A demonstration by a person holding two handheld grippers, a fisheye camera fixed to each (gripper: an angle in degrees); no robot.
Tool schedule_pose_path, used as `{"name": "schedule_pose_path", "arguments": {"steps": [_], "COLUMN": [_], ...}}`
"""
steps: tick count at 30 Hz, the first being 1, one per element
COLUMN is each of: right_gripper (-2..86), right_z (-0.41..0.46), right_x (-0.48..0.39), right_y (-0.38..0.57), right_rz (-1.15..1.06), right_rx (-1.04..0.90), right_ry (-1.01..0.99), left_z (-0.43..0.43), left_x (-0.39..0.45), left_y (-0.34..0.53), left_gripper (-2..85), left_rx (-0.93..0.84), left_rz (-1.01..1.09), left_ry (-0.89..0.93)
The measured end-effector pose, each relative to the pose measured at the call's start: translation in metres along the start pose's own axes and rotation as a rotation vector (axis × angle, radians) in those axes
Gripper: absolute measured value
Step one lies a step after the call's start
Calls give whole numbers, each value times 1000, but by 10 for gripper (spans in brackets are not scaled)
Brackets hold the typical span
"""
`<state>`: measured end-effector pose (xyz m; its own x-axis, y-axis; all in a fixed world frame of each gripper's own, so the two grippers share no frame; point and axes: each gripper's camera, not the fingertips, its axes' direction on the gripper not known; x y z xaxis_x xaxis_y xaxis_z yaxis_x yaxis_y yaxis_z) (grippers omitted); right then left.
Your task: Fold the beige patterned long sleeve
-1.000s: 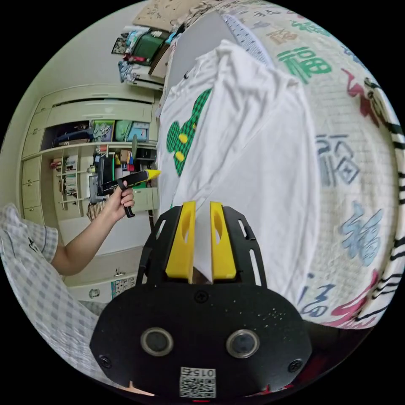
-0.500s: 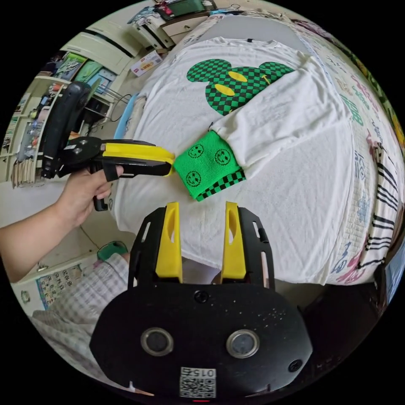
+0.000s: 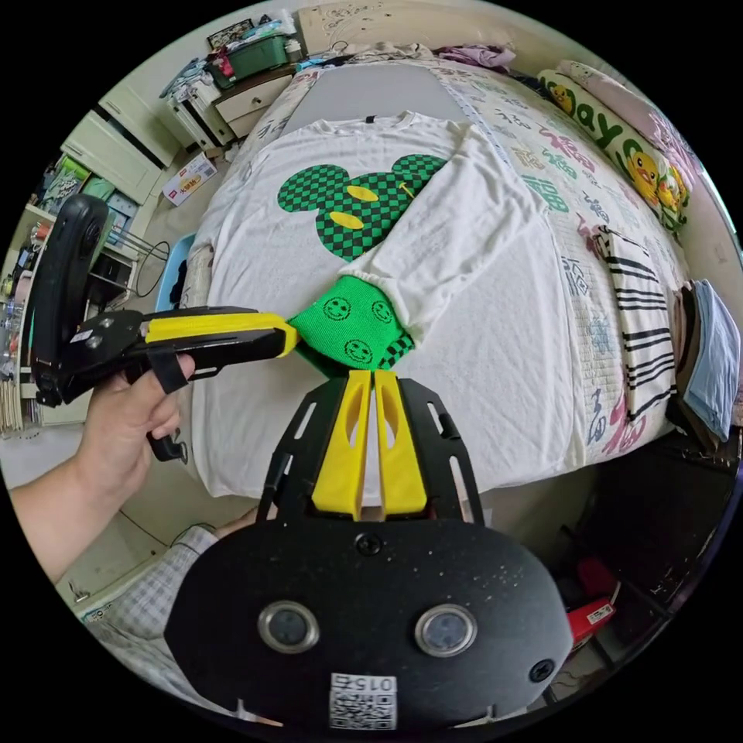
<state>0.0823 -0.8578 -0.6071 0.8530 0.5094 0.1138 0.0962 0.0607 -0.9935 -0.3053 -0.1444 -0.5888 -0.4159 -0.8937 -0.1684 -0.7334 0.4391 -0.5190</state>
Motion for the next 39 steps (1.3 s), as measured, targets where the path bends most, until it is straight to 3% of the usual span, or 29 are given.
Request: {"name": "schedule_pose_path", "arguments": {"steps": [10, 16, 23, 30, 35, 39], "right_gripper": [9, 64, 42, 9, -1, -2], "right_z": [-7, -29, -87, -58, -31, -25], "right_x": [9, 47, 82, 71, 68, 72], "right_y": [-18, -52, -120, -174, -188, -206], "right_rz": [-107, -156, -205, -273, -302, -311], "right_rx": [-186, -267, -148, -205, -296, -352], "right_ry": [-6, -164, -196, -208, -154, -179], "left_z": [13, -1, -45, -88, -59, -69], "left_x": [-11, -35, -68, -106, -129, -160], "left_y": [27, 35, 63, 79, 74, 89], "left_gripper": [-5, -1, 15, 12, 8, 5], "left_rx": [-159, -174, -166, 5, -90, -62], "left_rz": [61, -53, -231, -353, -357, -380], "left_ry": [-182, -140, -103, 55, 64, 149]}}
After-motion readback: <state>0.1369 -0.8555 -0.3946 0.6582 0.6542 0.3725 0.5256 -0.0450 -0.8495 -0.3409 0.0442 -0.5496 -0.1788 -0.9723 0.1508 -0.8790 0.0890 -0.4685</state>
